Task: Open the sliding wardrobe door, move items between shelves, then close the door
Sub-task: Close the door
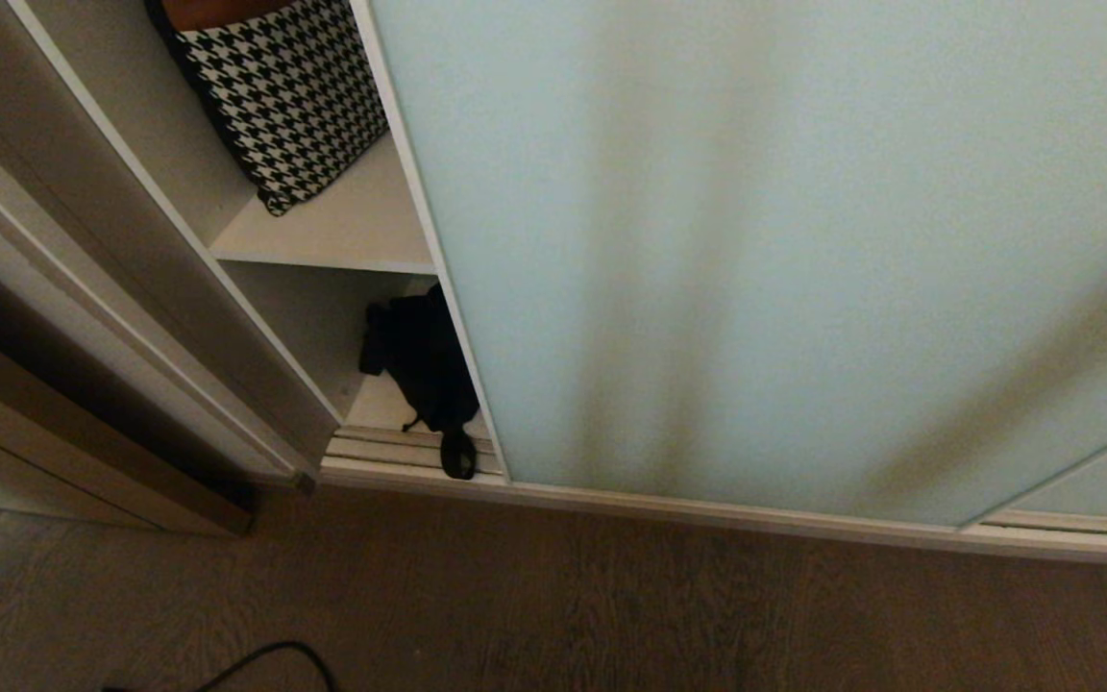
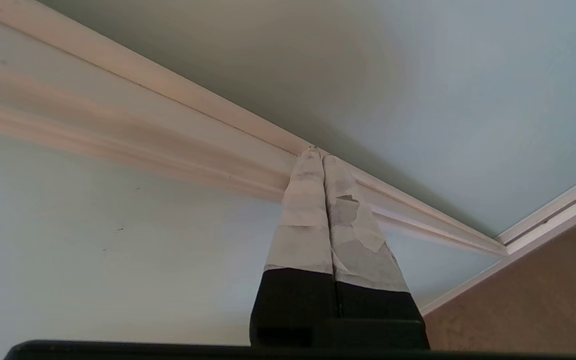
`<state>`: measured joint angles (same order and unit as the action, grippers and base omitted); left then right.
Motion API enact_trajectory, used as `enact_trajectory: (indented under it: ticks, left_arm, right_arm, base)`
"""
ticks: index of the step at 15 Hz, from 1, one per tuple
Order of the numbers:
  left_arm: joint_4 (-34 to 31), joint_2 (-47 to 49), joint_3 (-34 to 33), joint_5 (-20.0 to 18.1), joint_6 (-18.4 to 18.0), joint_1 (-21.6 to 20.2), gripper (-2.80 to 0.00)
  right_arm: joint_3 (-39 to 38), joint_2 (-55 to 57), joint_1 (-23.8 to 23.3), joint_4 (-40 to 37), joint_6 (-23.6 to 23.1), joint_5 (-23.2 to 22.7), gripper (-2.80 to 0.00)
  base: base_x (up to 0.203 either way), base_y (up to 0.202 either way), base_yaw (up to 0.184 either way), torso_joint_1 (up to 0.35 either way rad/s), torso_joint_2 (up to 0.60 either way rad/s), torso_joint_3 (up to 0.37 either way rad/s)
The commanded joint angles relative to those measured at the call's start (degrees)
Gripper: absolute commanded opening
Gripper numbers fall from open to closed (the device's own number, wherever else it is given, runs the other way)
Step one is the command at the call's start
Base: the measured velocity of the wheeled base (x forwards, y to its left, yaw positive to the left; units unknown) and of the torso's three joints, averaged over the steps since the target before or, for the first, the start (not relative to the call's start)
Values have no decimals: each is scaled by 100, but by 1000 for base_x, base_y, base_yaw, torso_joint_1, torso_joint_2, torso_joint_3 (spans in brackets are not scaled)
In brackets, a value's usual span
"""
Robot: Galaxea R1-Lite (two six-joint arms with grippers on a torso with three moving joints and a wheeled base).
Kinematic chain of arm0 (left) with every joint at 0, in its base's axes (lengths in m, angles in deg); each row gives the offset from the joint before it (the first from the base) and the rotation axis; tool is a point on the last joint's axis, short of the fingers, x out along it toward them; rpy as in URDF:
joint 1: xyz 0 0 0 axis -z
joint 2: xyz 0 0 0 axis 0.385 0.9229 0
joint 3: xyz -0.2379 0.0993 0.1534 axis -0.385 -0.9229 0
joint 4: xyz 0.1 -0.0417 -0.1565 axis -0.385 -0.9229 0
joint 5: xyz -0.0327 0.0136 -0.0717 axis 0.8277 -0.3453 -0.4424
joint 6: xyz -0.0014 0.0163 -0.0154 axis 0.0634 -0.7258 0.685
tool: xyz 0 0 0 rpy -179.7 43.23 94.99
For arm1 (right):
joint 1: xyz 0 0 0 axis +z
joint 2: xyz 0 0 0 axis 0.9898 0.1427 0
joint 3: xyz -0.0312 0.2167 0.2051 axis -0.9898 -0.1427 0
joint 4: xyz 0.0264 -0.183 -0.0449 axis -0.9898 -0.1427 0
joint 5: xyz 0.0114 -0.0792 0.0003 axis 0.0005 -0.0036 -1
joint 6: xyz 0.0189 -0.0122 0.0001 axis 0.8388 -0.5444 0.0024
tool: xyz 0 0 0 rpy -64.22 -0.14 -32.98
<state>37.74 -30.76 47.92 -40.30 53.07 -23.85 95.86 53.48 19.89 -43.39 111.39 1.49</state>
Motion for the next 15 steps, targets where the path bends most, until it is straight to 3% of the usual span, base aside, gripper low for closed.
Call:
enact_trajectory:
  ticks: [1, 15]
  left_arm:
    - [2, 9, 0, 1, 2, -2, -280]
    - [2, 9, 0, 1, 2, -2, -280]
  right_arm:
    - [-57, -184, 6, -3, 31, -44, -280]
    - [-1665, -1702, 867, 46, -11, -66, -280]
  base:
    - [0, 0, 0, 0, 0, 0]
    - [0, 0, 0, 0, 0, 0]
